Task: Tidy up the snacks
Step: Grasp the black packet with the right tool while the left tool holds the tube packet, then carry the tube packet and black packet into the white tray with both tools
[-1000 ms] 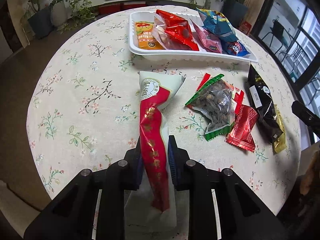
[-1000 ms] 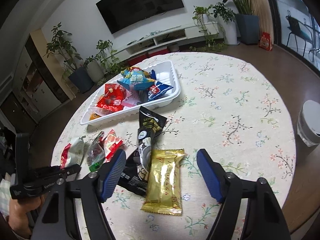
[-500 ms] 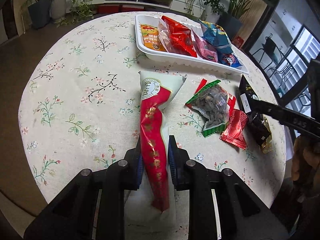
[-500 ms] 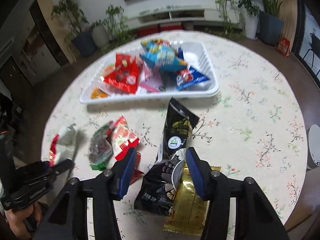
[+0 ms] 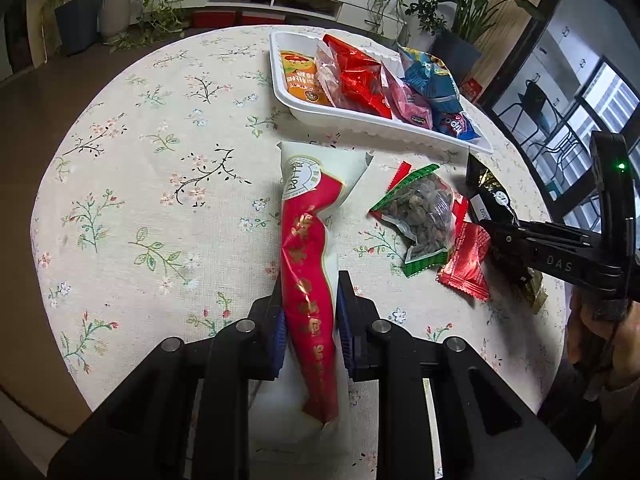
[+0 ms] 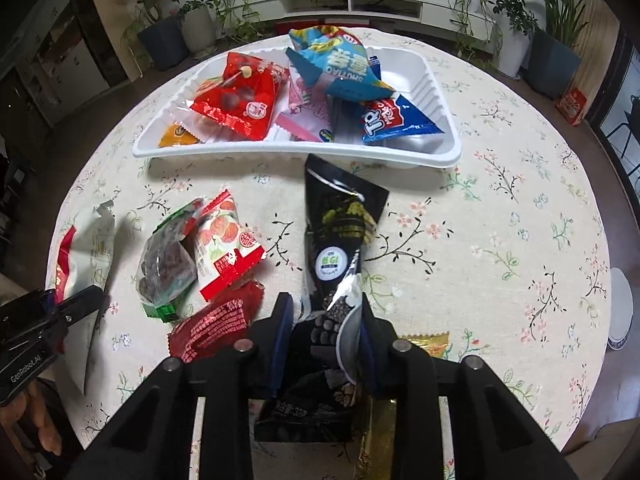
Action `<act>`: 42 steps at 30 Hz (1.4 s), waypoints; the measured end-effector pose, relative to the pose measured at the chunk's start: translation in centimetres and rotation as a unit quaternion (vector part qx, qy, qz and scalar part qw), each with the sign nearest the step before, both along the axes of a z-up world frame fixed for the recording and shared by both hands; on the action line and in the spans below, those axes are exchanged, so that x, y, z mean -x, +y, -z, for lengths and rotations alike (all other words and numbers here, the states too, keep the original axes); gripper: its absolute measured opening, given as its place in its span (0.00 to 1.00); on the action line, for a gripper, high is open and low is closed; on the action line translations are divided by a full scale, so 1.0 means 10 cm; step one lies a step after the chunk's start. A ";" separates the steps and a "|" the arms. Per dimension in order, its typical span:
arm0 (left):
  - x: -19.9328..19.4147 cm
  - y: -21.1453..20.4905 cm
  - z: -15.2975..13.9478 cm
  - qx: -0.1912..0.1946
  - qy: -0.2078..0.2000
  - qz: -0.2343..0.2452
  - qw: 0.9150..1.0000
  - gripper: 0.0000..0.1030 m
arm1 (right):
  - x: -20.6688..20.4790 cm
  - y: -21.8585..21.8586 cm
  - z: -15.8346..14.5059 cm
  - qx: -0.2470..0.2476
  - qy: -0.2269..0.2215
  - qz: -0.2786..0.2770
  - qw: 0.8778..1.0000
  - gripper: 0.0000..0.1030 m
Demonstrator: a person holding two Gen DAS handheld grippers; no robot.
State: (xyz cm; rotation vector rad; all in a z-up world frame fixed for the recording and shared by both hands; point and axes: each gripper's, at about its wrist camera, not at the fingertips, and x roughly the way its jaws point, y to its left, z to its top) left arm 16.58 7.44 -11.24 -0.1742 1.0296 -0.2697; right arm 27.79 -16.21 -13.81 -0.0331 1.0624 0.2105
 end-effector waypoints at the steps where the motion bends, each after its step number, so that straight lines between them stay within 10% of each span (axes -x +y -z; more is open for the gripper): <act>1: 0.00 0.00 0.00 0.000 0.000 0.000 1.000 0.19 | 0.01 0.00 0.00 -0.002 -0.001 -0.002 1.000 0.29; 9: 0.00 0.00 0.00 -0.001 -0.001 0.000 1.000 0.19 | 0.04 -0.10 -0.06 -0.036 0.004 -0.004 0.999 0.24; 28: -0.02 -0.04 0.01 -0.008 -0.002 0.005 1.000 0.19 | -0.18 0.37 -0.08 0.091 0.060 -0.064 0.992 0.24; 42: 0.01 0.06 -0.10 0.020 -0.015 -0.007 1.000 0.19 | -0.01 0.04 -0.47 -0.025 0.000 -0.019 1.000 0.20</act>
